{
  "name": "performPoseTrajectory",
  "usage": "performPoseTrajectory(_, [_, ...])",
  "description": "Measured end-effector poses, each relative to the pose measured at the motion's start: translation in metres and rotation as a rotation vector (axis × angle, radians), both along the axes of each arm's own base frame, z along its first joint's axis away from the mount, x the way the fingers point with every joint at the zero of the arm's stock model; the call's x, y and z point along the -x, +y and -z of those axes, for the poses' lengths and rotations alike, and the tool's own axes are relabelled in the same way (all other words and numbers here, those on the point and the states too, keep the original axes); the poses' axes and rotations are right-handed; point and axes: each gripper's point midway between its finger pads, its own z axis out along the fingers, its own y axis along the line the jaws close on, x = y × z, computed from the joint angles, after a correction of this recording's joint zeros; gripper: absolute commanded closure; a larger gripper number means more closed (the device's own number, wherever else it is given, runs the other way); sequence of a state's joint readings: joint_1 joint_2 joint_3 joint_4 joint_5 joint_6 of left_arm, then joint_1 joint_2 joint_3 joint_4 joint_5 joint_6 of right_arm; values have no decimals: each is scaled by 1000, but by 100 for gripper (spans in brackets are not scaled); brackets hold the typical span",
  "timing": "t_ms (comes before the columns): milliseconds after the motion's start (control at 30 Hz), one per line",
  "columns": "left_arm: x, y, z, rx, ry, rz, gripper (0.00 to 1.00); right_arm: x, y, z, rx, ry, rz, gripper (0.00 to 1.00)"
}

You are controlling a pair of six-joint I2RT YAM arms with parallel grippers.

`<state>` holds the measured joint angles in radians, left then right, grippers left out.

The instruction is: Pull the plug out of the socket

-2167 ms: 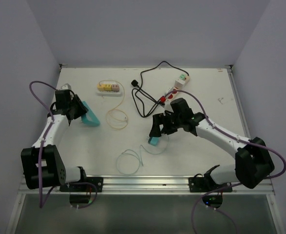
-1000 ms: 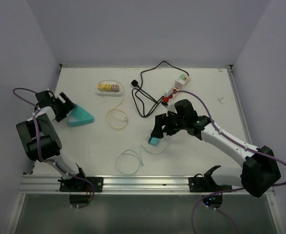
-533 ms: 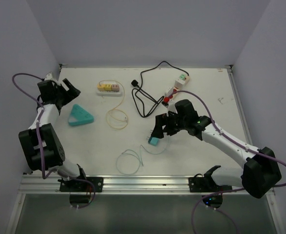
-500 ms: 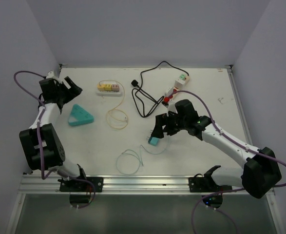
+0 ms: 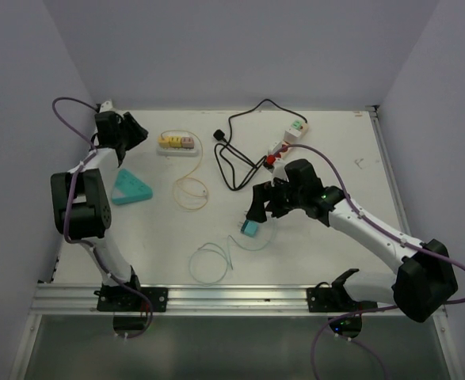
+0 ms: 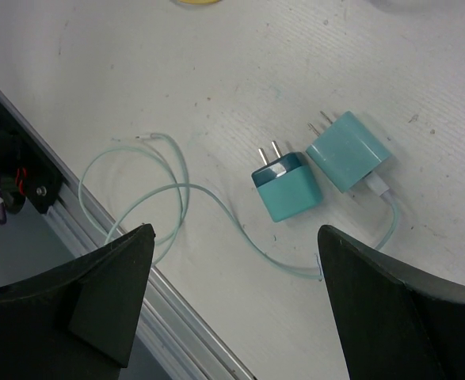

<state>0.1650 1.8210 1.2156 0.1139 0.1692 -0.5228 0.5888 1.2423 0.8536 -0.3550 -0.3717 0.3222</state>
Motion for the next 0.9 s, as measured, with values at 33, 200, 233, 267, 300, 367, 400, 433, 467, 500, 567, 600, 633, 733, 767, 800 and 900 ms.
performPoseTrajectory(33, [-5, -3, 9, -3, 17, 1, 43, -1, 0, -1, 0, -3, -1, 12])
performPoseTrajectory(200, [-28, -16, 42, -28, 63, 13, 43, -6, 1, 0, 14, -11, 0, 12])
performPoseTrajectory(233, [-32, -19, 49, -30, 71, 17, 43, -6, 1, 2, 19, -9, 0, 12])
performPoseTrajectory(267, [-37, -21, 53, -33, 75, 20, 43, -7, 1, 3, 24, -7, -1, 12])
performPoseTrajectory(300, [-41, -23, 58, -35, 79, 23, 43, -7, 0, 4, 28, -6, -3, 12])
performPoseTrajectory(367, [-49, -24, 66, -41, 87, 26, 43, -7, 0, 4, 36, -4, -6, 12])
performPoseTrajectory(400, [-51, -24, 70, -42, 90, 25, 43, -7, 0, 4, 38, -5, -7, 12])
performPoseTrajectory(433, [-53, -24, 73, -44, 94, 25, 44, -7, -1, 4, 40, -6, -8, 12])
performPoseTrajectory(467, [-54, -24, 77, -45, 100, 24, 44, -7, -1, 4, 41, -7, -9, 12])
performPoseTrajectory(500, [-54, -23, 82, -48, 107, 23, 44, -7, -1, 4, 43, -7, -8, 12])
performPoseTrajectory(567, [-53, -23, 91, -53, 126, 24, 45, -8, -1, 3, 45, -8, -10, 12])
performPoseTrajectory(600, [-51, -25, 96, -54, 137, 28, 46, -9, 0, 3, 45, -10, -10, 12])
performPoseTrajectory(633, [-49, -26, 100, -55, 144, 31, 46, -9, 0, 3, 46, -10, -12, 12])
performPoseTrajectory(733, [-44, -31, 101, -61, 135, 42, 46, -9, 0, 4, 49, -7, -13, 12])
performPoseTrajectory(767, [-40, -34, 101, -61, 135, 47, 46, -9, 0, 5, 50, -5, -13, 12])
performPoseTrajectory(800, [-34, -37, 101, -60, 138, 54, 46, -9, 0, 6, 50, -4, -13, 12])
performPoseTrajectory(900, [-15, -53, 101, -56, 155, 87, 45, -9, 1, 8, 52, 3, -16, 12])
